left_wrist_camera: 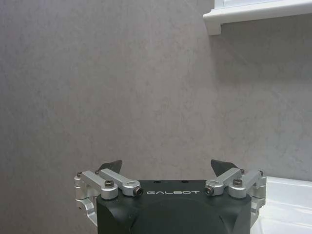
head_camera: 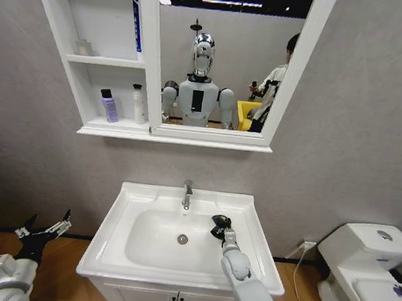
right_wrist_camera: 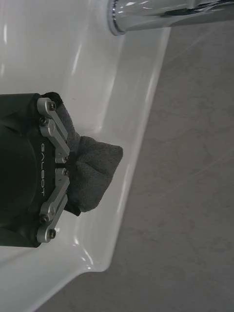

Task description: Move facial cleanser and shampoo from washbasin to cabinet, then wipe washbasin with towel.

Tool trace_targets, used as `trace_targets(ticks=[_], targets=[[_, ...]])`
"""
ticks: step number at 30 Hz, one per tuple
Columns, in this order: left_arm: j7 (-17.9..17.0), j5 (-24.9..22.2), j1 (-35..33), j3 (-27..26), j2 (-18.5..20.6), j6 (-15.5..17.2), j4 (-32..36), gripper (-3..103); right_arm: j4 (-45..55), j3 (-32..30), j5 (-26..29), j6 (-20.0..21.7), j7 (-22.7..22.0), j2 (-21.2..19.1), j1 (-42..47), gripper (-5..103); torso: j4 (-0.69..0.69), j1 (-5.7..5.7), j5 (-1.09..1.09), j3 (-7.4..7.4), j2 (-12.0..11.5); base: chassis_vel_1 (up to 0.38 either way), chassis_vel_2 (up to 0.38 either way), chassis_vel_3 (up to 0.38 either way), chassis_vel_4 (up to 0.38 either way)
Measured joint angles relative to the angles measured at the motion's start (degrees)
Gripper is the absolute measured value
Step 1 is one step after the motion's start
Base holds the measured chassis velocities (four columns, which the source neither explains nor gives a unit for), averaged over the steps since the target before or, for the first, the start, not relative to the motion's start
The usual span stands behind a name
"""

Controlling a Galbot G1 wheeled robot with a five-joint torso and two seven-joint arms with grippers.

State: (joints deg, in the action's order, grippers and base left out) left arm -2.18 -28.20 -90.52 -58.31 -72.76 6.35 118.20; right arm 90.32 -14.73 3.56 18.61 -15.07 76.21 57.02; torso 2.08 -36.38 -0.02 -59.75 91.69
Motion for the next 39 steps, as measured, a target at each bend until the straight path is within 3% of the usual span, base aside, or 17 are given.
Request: trace_targets(ticks=[4, 13, 15, 18, 19, 20, 21, 24, 25, 28, 30, 33, 35, 39], targets=[[0.0, 0.0, 0.0, 0.0, 0.0, 0.0, 0.0, 100, 0.6, -1.5, -2.5, -3.2, 1.5, -0.5, -1.9, 0, 0.02, 0.01, 0.01, 0.01, 0.0, 0.000, 0.000, 0.000, 0.000], [0.0, 0.0, 0.0, 0.0, 0.0, 0.0, 0.0, 100, -6.6, -6.9, -0.1, -6.4, 7.2, -2.0, -5.9, -2, 0.04, 0.00, 0.02, 0.01, 0.0, 0.000, 0.000, 0.000, 0.000], [0.0, 0.0, 0.0, 0.0, 0.0, 0.0, 0.0, 100, -8.0, -8.5, -0.7, -6.6, 9.9, -2.3, -5.8, 9, 0.03, 0.01, 0.03, 0.01, 0.0, 0.000, 0.000, 0.000, 0.000], [0.0, 0.0, 0.0, 0.0, 0.0, 0.0, 0.0, 100, -8.2, -9.1, -0.5, -5.9, 11.0, -2.7, -5.2, 14, 0.03, 0.02, 0.02, 0.01, 0.0, 0.000, 0.000, 0.000, 0.000], [0.0, 0.0, 0.0, 0.0, 0.0, 0.0, 0.0, 100, -8.1, -9.3, -0.4, -5.4, 11.0, -2.7, -5.0, 14, 0.03, 0.02, 0.03, 0.01, 0.0, 0.000, 0.000, 0.000, 0.000], [0.0, 0.0, 0.0, 0.0, 0.0, 0.0, 0.0, 100, -7.9, -9.4, -0.4, -5.0, 10.8, -2.8, -4.7, 25, 0.04, 0.02, 0.03, 0.01, 0.0, 0.000, 0.000, 0.000, 0.000], [0.0, 0.0, 0.0, 0.0, 0.0, 0.0, 0.0, 100, -7.9, -9.4, -0.4, -5.0, 10.8, -2.8, -4.7, 25, 0.04, 0.02, 0.03, 0.01, 0.0, 0.000, 0.000, 0.000, 0.000], [0.0, 0.0, 0.0, 0.0, 0.0, 0.0, 0.0, 100, -5.6, -9.6, -0.2, -3.0, 9.2, -3.1, -3.1, 41, 0.04, 0.02, 0.03, 0.01, 0.0, 0.000, 0.000, 0.000, 0.000], [0.0, 0.0, 0.0, 0.0, 0.0, 0.0, 0.0, 100, -5.6, -9.6, -0.2, -3.0, 9.2, -3.1, -3.1, 41, 0.04, 0.02, 0.03, 0.01, 0.0, 0.000, 0.000, 0.000, 0.000], [0.0, 0.0, 0.0, 0.0, 0.0, 0.0, 0.0, 100, -2.2, -10.1, -0.1, -2.1, 7.5, -3.6, -1.1, 57, 0.04, 0.02, 0.02, 0.02, 0.0, 0.000, 0.000, 0.000, 0.000], [0.0, 0.0, 0.0, 0.0, 0.0, 0.0, 0.0, 100, -1.3, -10.3, -0.1, -1.9, 7.2, -3.8, -0.6, 62, 0.04, 0.02, 0.02, 0.02, 0.0, 0.000, 0.000, 0.000, 0.000], [0.0, 0.0, 0.0, 0.0, 0.0, 0.0, 0.0, 100, 0.0, -10.9, -0.2, -2.0, 6.8, -4.3, 0.2, 73, 0.04, 0.02, 0.02, 0.02, 0.0, 0.000, 0.000, 0.000, 0.000], [0.0, 0.0, 0.0, 0.0, 0.0, 0.0, 0.0, 100, 0.6, -11.2, -0.3, -2.4, 6.7, -4.5, 0.6, 73, 0.04, 0.02, 0.03, 0.02, 0.0, 0.000, 0.000, 0.000, 0.000], [0.0, 0.0, 0.0, 0.0, 0.0, 0.0, 0.0, 100, 7.8, -13.3, 1.4, -4.5, 7.1, -6.0, 5.0, 94, 0.04, 0.02, 0.01, 0.02, 0.0, 0.000, 0.000, 0.000, 0.000]])
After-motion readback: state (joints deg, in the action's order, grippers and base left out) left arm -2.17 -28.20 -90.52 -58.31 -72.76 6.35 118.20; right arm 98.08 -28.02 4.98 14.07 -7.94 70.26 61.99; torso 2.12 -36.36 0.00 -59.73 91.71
